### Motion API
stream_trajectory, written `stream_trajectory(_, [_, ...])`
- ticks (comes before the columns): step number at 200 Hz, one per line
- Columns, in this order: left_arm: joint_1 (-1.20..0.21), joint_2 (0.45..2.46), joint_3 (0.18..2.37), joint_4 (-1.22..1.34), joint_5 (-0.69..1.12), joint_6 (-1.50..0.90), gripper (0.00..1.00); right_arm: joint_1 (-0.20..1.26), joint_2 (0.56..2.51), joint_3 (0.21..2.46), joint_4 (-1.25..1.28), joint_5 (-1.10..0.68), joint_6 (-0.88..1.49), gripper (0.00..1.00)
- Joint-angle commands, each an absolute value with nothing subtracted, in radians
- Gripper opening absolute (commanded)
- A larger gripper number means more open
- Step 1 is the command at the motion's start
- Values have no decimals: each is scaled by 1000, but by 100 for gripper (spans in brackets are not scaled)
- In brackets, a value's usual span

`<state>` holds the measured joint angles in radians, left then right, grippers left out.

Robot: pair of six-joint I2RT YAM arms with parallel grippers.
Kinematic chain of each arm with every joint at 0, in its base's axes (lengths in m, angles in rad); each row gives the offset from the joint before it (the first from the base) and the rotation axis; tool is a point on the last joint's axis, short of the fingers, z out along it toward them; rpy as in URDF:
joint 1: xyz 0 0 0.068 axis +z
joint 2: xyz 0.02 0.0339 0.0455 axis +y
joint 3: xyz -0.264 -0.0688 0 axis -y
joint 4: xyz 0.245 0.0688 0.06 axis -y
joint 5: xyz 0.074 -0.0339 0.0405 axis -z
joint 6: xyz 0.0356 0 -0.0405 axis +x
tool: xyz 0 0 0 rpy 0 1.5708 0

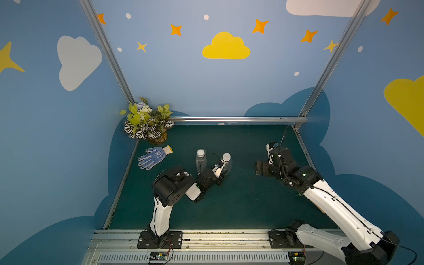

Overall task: Screw on the bottle caps
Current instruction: Place the plastic bottle at the center of the board.

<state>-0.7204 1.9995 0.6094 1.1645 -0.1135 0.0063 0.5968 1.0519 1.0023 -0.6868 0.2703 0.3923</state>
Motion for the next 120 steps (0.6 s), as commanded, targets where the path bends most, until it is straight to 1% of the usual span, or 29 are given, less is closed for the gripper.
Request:
stream_trajectory(1, [-721, 2002, 621, 1104, -155, -19, 45, 582, 1032, 954, -589, 255, 396, 98])
stream_trajectory(36, [-720, 2029, 618, 1109, -160, -37, 46, 568, 1045, 906, -553, 264, 390, 98])
stream_trajectory(47, [-720, 2039, 617, 1120, -157, -38, 48, 566, 1046, 895, -543, 267, 392, 98])
stream_trajectory(71, [-720, 2046, 600, 1157, -161, -44, 52, 563, 1043, 875, -527, 290, 389, 98])
stream_trajectory(99, [-722, 2038, 585, 1176, -163, -44, 62, 549, 1034, 855, -508, 308, 382, 98])
stream_trajectory(120, [-729, 2020, 567, 1191, -168, -47, 66, 537, 1029, 840, -491, 311, 370, 98])
